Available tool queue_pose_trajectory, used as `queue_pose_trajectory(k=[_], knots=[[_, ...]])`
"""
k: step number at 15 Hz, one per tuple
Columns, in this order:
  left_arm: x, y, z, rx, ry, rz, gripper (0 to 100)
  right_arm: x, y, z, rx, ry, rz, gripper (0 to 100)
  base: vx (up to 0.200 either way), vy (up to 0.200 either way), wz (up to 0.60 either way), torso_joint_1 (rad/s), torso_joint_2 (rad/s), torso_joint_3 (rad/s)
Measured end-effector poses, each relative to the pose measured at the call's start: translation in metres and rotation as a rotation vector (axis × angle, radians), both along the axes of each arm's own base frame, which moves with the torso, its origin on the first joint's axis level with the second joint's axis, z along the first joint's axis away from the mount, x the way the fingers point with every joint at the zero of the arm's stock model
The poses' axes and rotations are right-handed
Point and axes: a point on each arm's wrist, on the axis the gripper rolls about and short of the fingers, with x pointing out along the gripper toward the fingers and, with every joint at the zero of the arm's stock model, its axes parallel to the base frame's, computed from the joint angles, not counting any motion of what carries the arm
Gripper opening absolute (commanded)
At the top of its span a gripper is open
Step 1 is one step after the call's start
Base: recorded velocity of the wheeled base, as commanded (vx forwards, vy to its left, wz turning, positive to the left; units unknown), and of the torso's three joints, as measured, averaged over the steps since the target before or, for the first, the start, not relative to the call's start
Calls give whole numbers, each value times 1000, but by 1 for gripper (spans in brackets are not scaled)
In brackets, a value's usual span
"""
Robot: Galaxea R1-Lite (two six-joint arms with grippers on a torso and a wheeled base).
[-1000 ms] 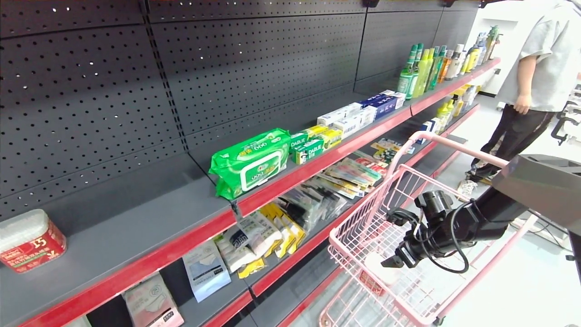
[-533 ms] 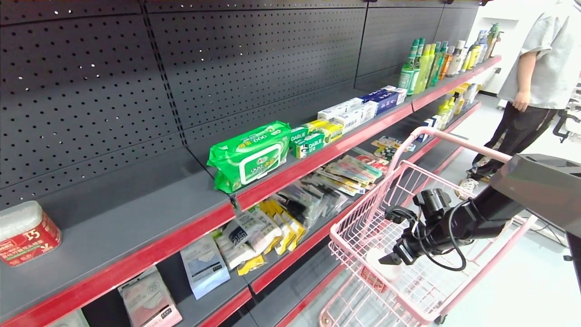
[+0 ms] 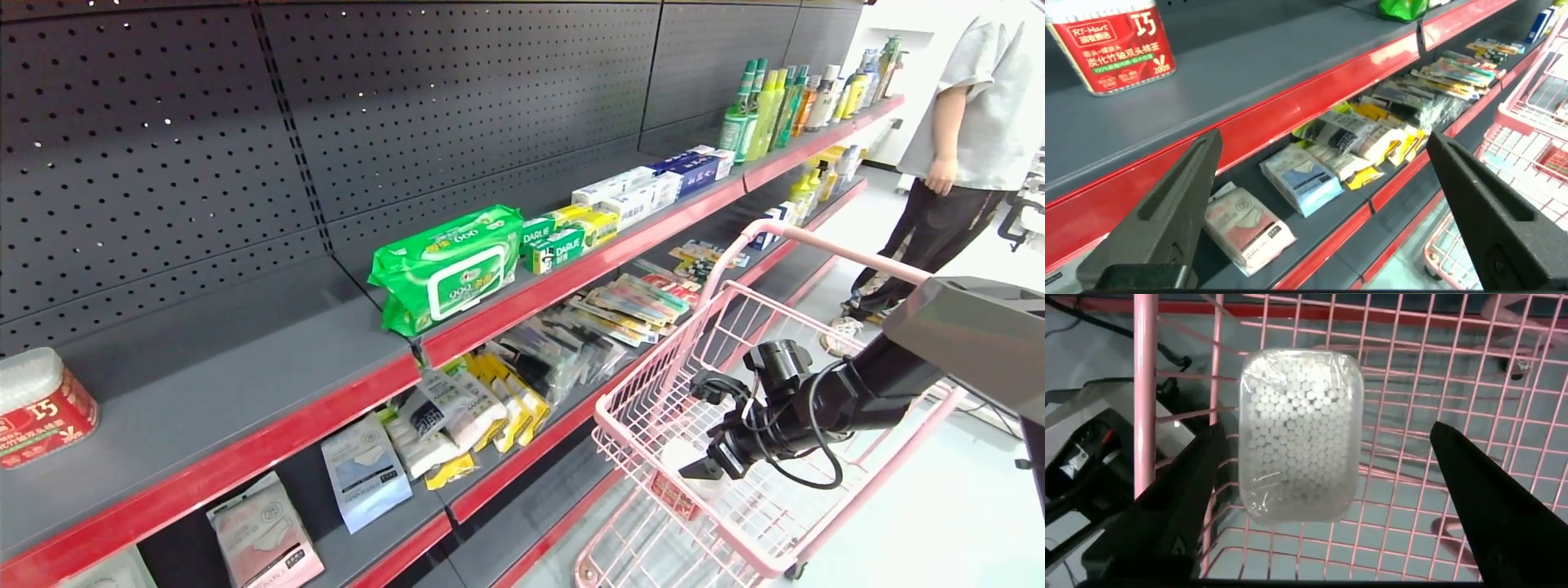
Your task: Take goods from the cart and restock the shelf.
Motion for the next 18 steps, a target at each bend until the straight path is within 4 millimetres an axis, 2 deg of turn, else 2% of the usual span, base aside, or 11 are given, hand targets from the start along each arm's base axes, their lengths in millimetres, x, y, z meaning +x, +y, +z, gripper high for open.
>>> queue_pose_trajectory(k=[6, 10, 18], knots=[[0, 0, 0, 0, 0, 0, 100, -4, 2, -6, 3, 27, 0, 100, 0, 0, 0, 0, 0, 0], [0, 0, 0, 0, 0, 0, 100, -4, 2, -9, 24, 36, 10, 100, 0, 0, 0, -116, 288, 165], [0, 0, 0, 0, 0, 0, 100, -1, 4, -12, 29, 34, 14, 100, 0, 0, 0, -33, 80, 51]])
